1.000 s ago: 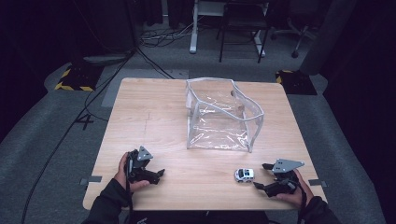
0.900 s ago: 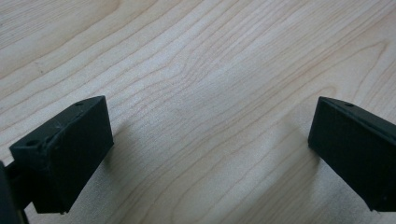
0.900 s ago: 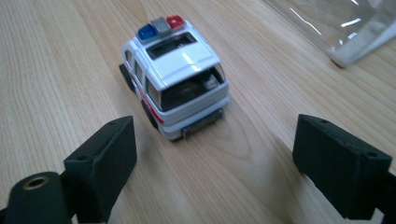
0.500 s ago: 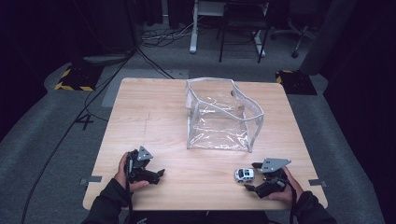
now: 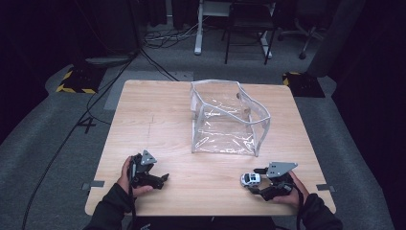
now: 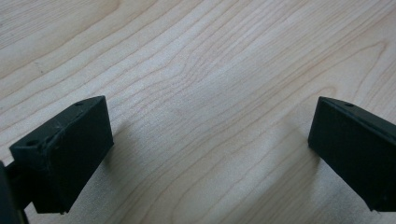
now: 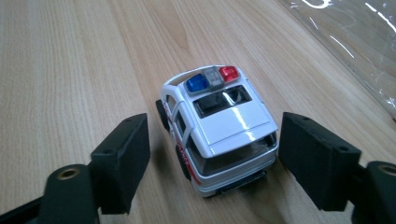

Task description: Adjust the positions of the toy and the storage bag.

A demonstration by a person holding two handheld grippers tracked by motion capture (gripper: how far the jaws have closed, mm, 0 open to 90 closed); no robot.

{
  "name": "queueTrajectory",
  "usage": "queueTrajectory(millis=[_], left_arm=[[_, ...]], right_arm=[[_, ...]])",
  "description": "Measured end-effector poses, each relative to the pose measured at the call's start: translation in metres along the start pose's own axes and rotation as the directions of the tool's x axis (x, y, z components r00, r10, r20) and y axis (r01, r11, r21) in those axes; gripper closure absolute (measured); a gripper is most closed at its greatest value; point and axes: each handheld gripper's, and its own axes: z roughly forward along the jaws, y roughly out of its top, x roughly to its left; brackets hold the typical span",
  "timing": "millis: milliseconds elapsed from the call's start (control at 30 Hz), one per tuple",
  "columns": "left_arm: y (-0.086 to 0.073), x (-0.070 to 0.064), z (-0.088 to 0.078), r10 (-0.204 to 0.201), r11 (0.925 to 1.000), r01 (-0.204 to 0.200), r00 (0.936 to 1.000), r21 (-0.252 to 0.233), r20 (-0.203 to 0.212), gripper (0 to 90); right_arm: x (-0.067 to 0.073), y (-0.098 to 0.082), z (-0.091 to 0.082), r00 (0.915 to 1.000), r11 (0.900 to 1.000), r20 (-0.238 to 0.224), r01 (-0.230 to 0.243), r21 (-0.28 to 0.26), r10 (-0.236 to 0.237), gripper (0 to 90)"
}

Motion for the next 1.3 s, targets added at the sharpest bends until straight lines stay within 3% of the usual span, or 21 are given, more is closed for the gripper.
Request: queueTrajectory(millis=[33, 167, 200, 267, 400, 633, 733, 933, 1067, 1167, 1200, 1300], left_arm=[[0.0, 0.0, 0.0, 0.0, 1.0, 0.0, 1.0, 0.0, 0.0, 0.2], [0.0, 0.0, 0.0, -0.001, 1.0, 0.001, 1.0, 0.0, 0.0, 0.2], [0.0, 0.0, 0.0, -0.001, 1.0, 0.001, 1.0, 0.0, 0.0, 0.3], [0.0, 0.0, 0.0, 0.0, 1.0, 0.0, 1.0, 0.0, 0.001, 0.3], [0.0, 0.0, 0.0, 0.001, 1.0, -0.001, 1.0, 0.0, 0.002, 0.4], [0.0, 0.0, 0.0, 0.01, 1.0, -0.01, 1.0, 0.0, -0.001, 0.5], [0.0, 0.001, 0.0, 0.014, 0.9999, -0.014, 0.9999, -0.002, -0.005, 0.6], [0.0, 0.0, 0.0, 0.01, 0.9999, -0.01, 0.9999, -0.001, -0.002, 0.7], [0.0, 0.0, -0.001, 0.01, 0.9999, -0.01, 0.9999, -0.001, -0.002, 0.7], [0.0, 0.001, 0.0, 0.013, 0.9999, -0.013, 0.9999, -0.003, -0.005, 0.7], [0.0, 0.001, 0.0, 0.013, 0.9999, -0.013, 0.9999, -0.003, -0.005, 0.7], [0.0, 0.001, -0.001, 0.015, 0.9999, -0.015, 0.9999, -0.003, -0.008, 0.7]], right_arm=[[0.002, 0.0, -0.001, 0.9998, 1.0, -0.004, -0.017, 0.0, 0.017, 28.5], [0.0, -0.001, -0.003, 0.9999, 1.0, -0.007, -0.01, -0.009, 0.01, 37.6], [0.002, -0.001, -0.003, 0.9994, 0.999, -0.005, -0.036, -0.011, 0.036, 39.2], [0.0, -0.002, -0.002, 0.9998, 0.999, -0.005, -0.017, -0.029, 0.017, 42.3], [0.002, -0.003, -0.004, 0.9995, 0.999, -0.003, -0.031, -0.021, 0.031, 46.1], [0.003, -0.003, -0.006, 0.9997, 0.999, 0.001, -0.026, -0.019, 0.026, 46.7], [0.002, -0.004, -0.006, 1.0, 1.0, 0.0, -0.002, -0.029, 0.002, 46.7], [0.003, -0.006, -0.008, 0.9992, 0.999, 0.034, -0.021, -0.025, 0.022, 46.8], [0.002, -0.007, -0.01, 0.999, 1.0, 0.045, -0.002, -0.025, 0.003, 46.8], [0.003, -0.007, -0.01, 0.9978, 0.999, 0.054, -0.038, -0.023, 0.039, 46.8], [0.002, -0.007, -0.01, 0.9983, 0.999, 0.054, -0.023, -0.031, 0.024, 46.8], [0.0, -0.009, -0.014, 0.9957, 0.999, 0.082, -0.043, -0.022, 0.045, 46.8]])
